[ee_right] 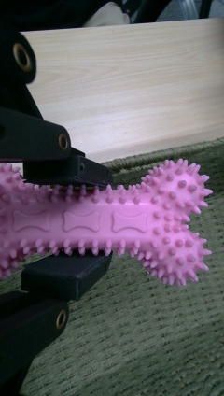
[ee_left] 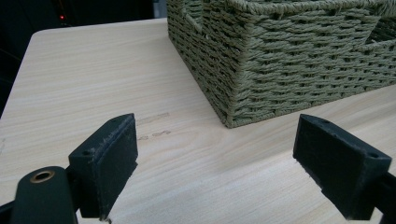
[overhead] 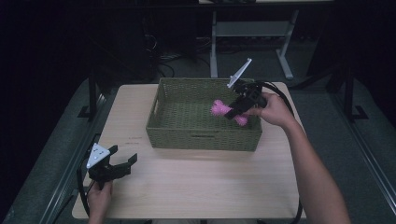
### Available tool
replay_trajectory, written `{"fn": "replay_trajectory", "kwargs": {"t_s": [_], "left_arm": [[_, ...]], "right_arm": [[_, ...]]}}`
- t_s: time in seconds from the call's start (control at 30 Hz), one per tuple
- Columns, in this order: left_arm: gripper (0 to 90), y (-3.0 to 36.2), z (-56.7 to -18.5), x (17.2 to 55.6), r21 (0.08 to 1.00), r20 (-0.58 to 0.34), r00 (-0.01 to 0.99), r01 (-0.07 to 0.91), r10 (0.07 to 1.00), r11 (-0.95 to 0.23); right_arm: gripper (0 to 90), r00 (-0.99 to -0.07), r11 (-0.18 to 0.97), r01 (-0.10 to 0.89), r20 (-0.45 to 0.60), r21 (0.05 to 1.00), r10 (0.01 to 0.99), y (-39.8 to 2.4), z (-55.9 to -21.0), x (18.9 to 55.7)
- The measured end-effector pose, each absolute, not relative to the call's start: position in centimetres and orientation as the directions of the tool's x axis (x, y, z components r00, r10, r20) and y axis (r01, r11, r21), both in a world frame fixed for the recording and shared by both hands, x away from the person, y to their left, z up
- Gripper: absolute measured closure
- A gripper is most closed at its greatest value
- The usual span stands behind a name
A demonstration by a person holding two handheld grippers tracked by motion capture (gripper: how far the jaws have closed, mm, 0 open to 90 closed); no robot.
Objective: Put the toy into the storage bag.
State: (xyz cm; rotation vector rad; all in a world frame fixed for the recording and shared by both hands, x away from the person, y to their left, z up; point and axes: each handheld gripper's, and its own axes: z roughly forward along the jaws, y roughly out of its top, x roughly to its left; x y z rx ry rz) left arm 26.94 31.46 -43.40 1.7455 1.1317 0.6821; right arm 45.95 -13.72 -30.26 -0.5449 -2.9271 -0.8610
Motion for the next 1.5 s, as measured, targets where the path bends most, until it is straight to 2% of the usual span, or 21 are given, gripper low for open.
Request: {"fn": "replay_trajectory", "kwargs": {"t_s": [0.57, 1.13, 1.5], "left_arm": [[13.3, 31.4, -43.5, 27.0, 0.903, -0.03, 0.429, 0.399, 0.903, -0.16], [13.3, 31.4, -43.4, 27.0, 0.903, -0.03, 0.431, 0.399, 0.902, -0.161], [13.3, 31.3, -43.5, 27.0, 0.902, -0.025, 0.432, 0.399, 0.902, -0.166]], "right_arm": [[57.7, -0.924, 0.787, 0.378, 0.148, 0.488, 0.352, -13.4, -31.9, 47.7], [57.6, -0.916, 0.789, 0.396, 0.152, 0.47, 0.37, -13.4, -32.8, 48.2], [57.6, -0.903, 0.789, 0.428, 0.172, 0.441, 0.394, -13.8, -34.6, 48.4]]}}
